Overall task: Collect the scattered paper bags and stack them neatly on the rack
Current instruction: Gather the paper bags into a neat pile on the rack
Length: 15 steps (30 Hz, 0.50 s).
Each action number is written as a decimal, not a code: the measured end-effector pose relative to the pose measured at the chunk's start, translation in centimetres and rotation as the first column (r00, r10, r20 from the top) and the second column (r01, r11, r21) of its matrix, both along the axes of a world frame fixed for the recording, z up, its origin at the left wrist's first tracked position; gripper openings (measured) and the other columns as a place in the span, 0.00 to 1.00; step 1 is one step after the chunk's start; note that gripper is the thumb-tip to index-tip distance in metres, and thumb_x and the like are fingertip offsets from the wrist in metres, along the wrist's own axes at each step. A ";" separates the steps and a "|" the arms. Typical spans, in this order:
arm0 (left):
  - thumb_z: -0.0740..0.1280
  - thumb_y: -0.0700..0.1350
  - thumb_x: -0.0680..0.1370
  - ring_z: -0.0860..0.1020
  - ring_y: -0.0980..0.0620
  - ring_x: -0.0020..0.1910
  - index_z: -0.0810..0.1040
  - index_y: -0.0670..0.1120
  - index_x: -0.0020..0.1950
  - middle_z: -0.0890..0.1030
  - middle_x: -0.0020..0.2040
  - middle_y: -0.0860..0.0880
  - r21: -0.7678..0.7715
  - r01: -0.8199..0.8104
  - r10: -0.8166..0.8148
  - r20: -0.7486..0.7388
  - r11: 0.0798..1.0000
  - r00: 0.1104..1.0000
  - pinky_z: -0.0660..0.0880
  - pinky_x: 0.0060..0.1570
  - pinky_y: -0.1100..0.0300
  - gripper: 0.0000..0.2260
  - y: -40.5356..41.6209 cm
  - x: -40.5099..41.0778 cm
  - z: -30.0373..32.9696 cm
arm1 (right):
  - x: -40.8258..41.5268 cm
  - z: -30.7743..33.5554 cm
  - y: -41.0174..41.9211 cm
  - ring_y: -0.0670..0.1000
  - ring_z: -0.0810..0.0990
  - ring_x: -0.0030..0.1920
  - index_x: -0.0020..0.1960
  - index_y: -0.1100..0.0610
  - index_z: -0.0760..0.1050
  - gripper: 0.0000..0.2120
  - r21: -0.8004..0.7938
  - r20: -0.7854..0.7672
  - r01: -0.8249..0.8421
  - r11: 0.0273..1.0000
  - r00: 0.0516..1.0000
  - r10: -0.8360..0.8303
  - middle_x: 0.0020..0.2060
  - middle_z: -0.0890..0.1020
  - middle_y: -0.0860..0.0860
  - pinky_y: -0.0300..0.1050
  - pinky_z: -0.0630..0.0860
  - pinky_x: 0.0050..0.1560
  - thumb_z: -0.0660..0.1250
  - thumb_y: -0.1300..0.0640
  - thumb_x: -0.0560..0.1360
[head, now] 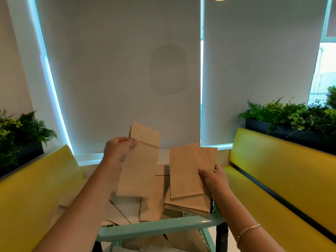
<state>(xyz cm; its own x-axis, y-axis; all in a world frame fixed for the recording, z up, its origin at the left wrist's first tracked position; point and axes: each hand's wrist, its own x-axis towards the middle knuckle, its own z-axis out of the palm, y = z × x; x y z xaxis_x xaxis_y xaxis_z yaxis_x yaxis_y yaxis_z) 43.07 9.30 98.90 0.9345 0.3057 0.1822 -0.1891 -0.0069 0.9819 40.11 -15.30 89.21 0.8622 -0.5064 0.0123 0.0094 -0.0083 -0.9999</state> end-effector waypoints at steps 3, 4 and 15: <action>0.72 0.35 0.71 0.80 0.50 0.47 0.72 0.48 0.54 0.81 0.49 0.46 -0.043 -0.013 0.024 0.272 0.999 0.962 0.78 0.50 0.54 0.16 -0.7 -1.7 1.8 | 0.1 -0.1 0.1 0.60 0.79 0.53 0.61 0.58 0.72 0.18 0.010 0.003 -0.006 1.000 1.000 0.006 0.53 0.80 0.57 0.59 0.76 0.56 0.70 0.59 0.72; 0.70 0.34 0.73 0.80 0.52 0.46 0.71 0.50 0.56 0.81 0.47 0.48 -0.031 0.067 -0.054 0.324 0.997 0.945 0.77 0.47 0.58 0.17 -1.4 -2.4 1.9 | 0.1 -0.1 0.1 0.61 0.79 0.53 0.61 0.58 0.72 0.18 0.011 0.004 -0.006 1.000 1.000 0.006 0.54 0.80 0.57 0.60 0.76 0.56 0.70 0.58 0.72; 0.61 0.27 0.69 0.55 0.54 0.75 0.75 0.56 0.24 0.65 0.73 0.52 0.769 0.346 -0.517 -0.024 0.538 0.856 0.51 0.73 0.58 0.25 -5.7 -1.4 -6.5 | -0.2 0.1 -0.3 0.58 0.80 0.50 0.57 0.58 0.75 0.12 0.071 0.067 -0.005 0.997 0.998 0.000 0.49 0.81 0.56 0.59 0.77 0.54 0.66 0.54 0.75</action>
<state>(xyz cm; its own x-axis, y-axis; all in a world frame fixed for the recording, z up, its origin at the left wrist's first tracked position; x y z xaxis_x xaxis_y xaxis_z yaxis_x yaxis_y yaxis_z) 41.64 3.57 92.41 0.8354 -0.4400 0.3294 -0.5421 -0.5598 0.6267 39.90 -15.61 89.33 0.8621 -0.5056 0.0342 0.0762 0.0626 -0.9951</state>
